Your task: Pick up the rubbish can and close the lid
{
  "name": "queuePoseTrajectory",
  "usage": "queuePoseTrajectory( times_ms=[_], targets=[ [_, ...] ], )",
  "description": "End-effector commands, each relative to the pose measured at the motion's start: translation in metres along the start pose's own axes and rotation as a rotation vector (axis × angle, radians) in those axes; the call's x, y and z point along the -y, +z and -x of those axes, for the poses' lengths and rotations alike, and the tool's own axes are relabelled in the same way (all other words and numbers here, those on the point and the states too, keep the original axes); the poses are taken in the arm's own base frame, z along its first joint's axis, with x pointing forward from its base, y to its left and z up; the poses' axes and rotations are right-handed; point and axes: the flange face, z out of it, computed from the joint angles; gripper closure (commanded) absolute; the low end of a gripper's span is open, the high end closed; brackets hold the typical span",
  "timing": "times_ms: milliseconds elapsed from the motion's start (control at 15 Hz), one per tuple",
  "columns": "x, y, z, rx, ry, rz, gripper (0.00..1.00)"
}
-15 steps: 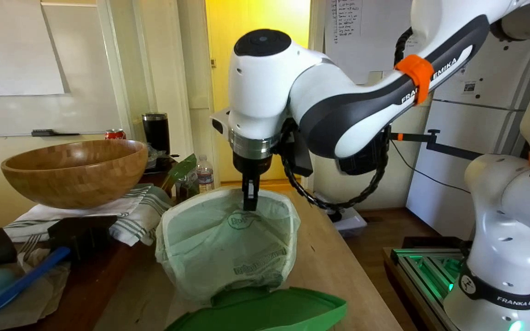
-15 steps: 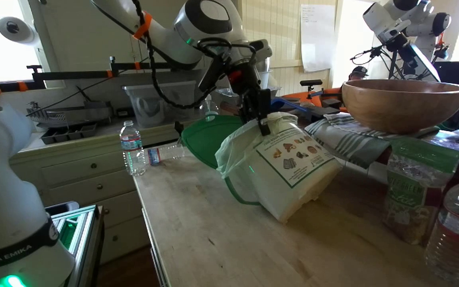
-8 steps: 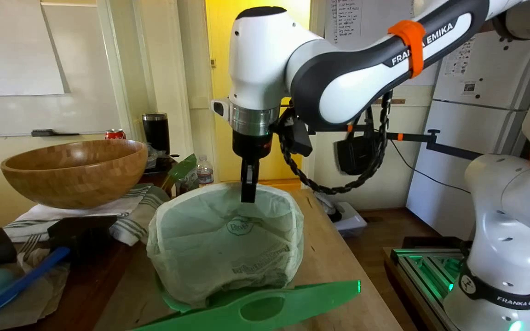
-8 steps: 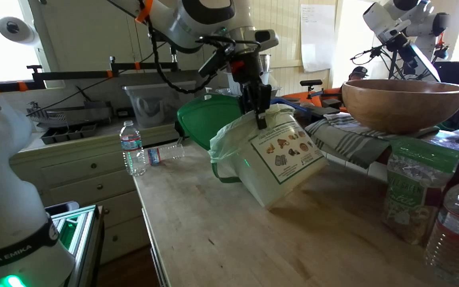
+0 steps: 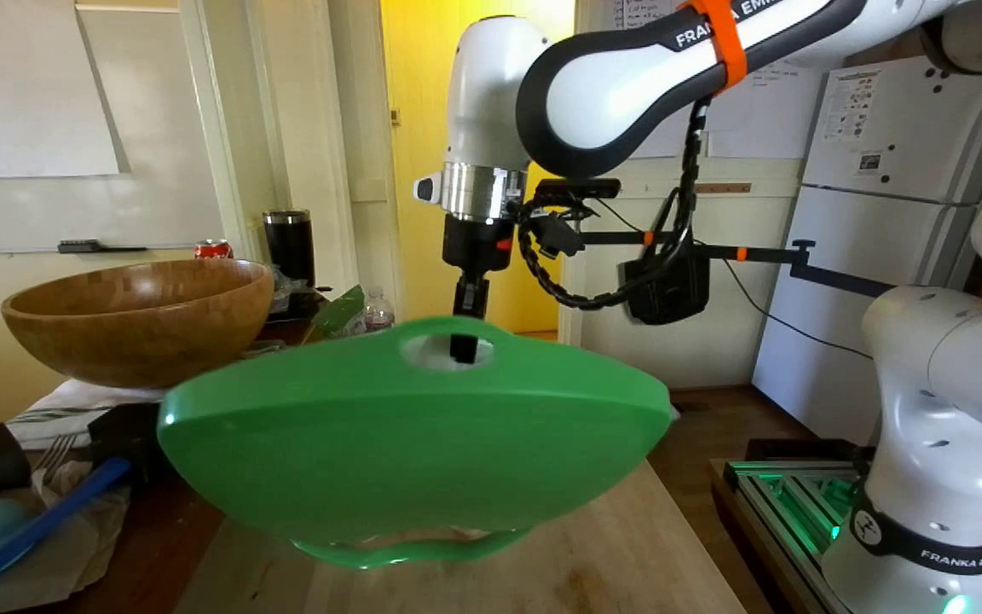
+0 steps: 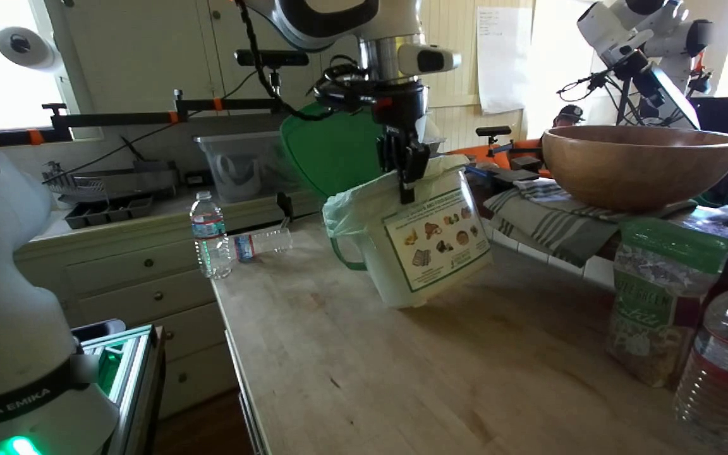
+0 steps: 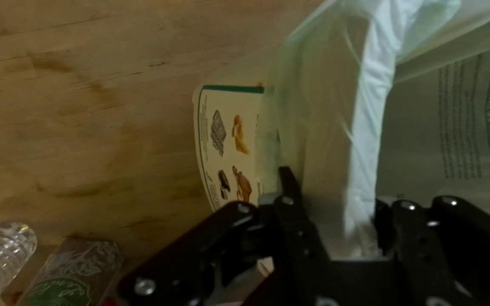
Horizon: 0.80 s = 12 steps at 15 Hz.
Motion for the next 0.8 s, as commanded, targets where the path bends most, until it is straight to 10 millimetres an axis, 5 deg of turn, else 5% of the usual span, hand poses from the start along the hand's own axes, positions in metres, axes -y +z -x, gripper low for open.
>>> queuePoseTrajectory(
  times_ms=[0, 733],
  targets=[
    [-0.015, 0.028, 0.012, 0.023, 0.076, -0.176, 0.95],
    [-0.042, 0.055, 0.021, 0.080, 0.154, -0.233, 0.95]
  ],
)
